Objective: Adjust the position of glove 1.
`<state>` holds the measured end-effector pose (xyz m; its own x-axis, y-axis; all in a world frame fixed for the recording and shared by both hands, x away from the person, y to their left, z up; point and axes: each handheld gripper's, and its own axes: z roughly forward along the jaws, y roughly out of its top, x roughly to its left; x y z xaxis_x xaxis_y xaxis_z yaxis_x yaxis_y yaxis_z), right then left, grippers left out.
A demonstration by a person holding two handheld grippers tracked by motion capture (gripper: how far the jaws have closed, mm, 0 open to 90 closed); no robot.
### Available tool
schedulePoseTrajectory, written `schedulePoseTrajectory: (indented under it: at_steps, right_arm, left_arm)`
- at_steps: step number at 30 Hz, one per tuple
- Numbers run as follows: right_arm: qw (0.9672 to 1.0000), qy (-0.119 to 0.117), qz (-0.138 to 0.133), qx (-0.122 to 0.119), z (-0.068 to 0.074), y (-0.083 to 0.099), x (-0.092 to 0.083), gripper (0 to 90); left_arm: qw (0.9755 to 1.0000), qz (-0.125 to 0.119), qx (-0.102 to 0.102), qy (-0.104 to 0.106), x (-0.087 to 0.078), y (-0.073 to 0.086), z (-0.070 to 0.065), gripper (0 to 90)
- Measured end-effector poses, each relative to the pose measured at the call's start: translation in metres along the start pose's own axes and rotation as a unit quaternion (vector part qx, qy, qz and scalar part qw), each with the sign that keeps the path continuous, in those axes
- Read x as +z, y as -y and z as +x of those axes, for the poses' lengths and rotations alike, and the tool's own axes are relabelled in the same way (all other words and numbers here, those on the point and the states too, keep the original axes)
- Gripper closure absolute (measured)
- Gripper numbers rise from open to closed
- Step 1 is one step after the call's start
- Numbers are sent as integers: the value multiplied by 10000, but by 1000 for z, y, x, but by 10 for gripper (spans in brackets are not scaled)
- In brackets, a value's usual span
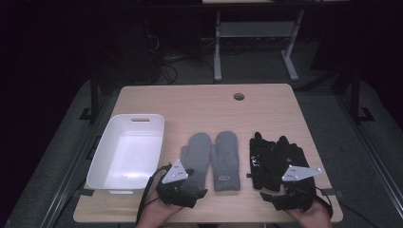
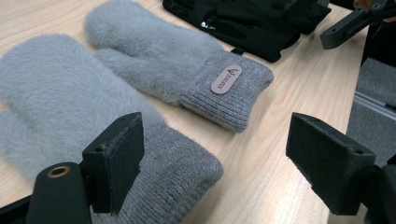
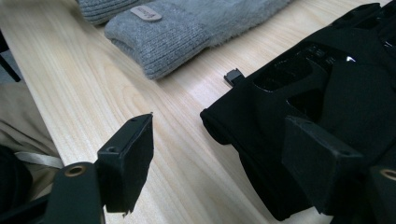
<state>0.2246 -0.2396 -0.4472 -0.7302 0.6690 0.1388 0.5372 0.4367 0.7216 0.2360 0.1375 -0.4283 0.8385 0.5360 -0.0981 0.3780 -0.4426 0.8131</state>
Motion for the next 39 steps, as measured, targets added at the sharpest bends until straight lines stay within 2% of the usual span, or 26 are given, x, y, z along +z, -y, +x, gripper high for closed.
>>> schedulePoseTrajectory:
  at_steps: [5,10,14,17,18,25,26,33,39]
  right_arm:
    - [10000,-42,-34,-11,-2,0,-4,253]
    - [10000,-72,-10,-67,-1,-4,-5,252]
    - [9998,-129,-5,-129,-1,-16,-3,251]
    - [9997,-171,9,-187,-2,-25,0,245]
    - [9994,-269,41,-198,-3,-32,3,245]
    - [9989,-338,155,-269,-8,-55,12,232]
    - [9987,-330,168,-337,-9,-58,14,232]
    - [9980,-438,199,-398,-13,-79,19,215]
    - [9974,-462,324,-448,-13,-90,24,207]
  left_arm:
    - [10000,-94,24,-15,-2,1,1,190]
    - [10000,-66,60,-13,-3,5,0,191]
    - [10000,-87,17,9,-5,7,0,191]
    - [10000,-24,5,-85,-7,6,0,192]
    - [10000,-37,-33,-82,-7,6,0,193]
    - [9998,-59,-174,-114,-8,7,4,192]
    - [9997,-67,-212,-103,-7,7,4,191]
    - [9997,-86,-214,-91,-8,7,4,190]
    - [9996,-131,-238,-88,-8,8,4,190]
